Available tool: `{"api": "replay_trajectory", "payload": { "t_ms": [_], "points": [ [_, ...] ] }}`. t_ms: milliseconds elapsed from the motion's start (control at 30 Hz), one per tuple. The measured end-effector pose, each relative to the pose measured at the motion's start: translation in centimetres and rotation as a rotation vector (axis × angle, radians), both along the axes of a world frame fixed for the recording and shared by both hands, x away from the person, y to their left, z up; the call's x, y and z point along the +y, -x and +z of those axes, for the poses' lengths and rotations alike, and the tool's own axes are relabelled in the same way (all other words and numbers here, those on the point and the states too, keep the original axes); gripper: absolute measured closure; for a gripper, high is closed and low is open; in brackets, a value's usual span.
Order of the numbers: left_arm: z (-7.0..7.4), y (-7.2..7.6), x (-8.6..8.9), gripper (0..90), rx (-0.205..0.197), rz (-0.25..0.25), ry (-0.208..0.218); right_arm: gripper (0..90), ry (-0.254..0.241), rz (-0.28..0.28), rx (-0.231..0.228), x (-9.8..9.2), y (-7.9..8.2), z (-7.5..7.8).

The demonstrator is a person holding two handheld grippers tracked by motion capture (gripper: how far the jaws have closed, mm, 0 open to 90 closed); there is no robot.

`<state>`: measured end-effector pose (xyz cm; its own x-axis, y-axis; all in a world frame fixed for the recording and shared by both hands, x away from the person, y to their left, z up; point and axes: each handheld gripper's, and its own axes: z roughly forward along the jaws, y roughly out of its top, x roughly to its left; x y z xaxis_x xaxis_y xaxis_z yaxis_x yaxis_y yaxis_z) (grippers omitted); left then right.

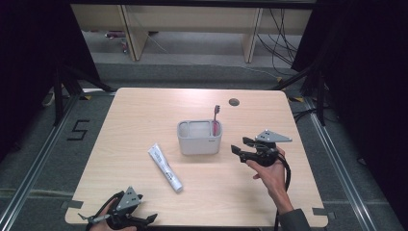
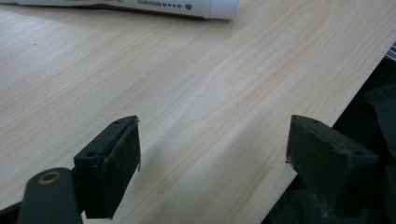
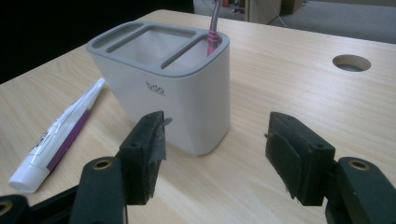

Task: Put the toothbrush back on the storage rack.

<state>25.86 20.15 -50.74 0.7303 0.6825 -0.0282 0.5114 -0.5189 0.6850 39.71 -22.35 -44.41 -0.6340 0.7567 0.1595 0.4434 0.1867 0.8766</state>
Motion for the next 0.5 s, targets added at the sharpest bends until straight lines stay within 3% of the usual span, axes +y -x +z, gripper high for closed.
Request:
{"api": "replay_trajectory", "payload": {
  "t_ms": [33, 67, 100, 133, 233, 367, 400, 467, 500],
  "points": [
    [0.0, 0.0, 0.0, 17.2, 0.004, 0.004, 0.002, 38.5, -0.01, -0.003, 0.014, -0.1, 0.3, 0.0],
    [0.0, 0.0, 0.0, 17.2, 0.002, 0.003, 0.003, 38.5, 0.011, 0.003, -0.014, -0.3, 0.3, -0.1],
    [0.0, 0.0, 0.0, 17.1, 0.001, -0.002, 0.02, 38.5, -0.001, -0.007, -0.004, -0.3, 0.6, -0.2],
    [0.0, 0.0, 0.0, 17.2, 0.001, -0.002, 0.015, 38.5, 0.017, 0.0, -0.018, -0.5, 0.7, -0.2],
    [0.0, 0.0, 0.0, 17.2, 0.001, 0.003, 0.003, 38.3, 0.002, -0.002, 0.004, -0.5, 1.4, -0.4],
    [0.0, 0.1, -0.1, 17.1, 0.0, -0.001, 0.013, 38.3, 0.016, 0.015, -0.002, -0.8, 2.0, -0.6],
    [0.0, 0.1, -0.1, 17.1, -0.001, -0.002, 0.011, 38.3, 0.002, 0.017, 0.02, -0.7, 2.2, -0.7],
    [0.0, 0.1, -0.1, 17.2, 0.0, 0.0, 0.011, 38.3, 0.023, 0.019, -0.004, -0.8, 2.4, -0.8],
    [0.0, 0.1, -0.1, 17.2, 0.0, 0.0, 0.012, 37.9, 0.002, 0.021, 0.031, -0.6, 2.6, -0.8]
  ]
}}
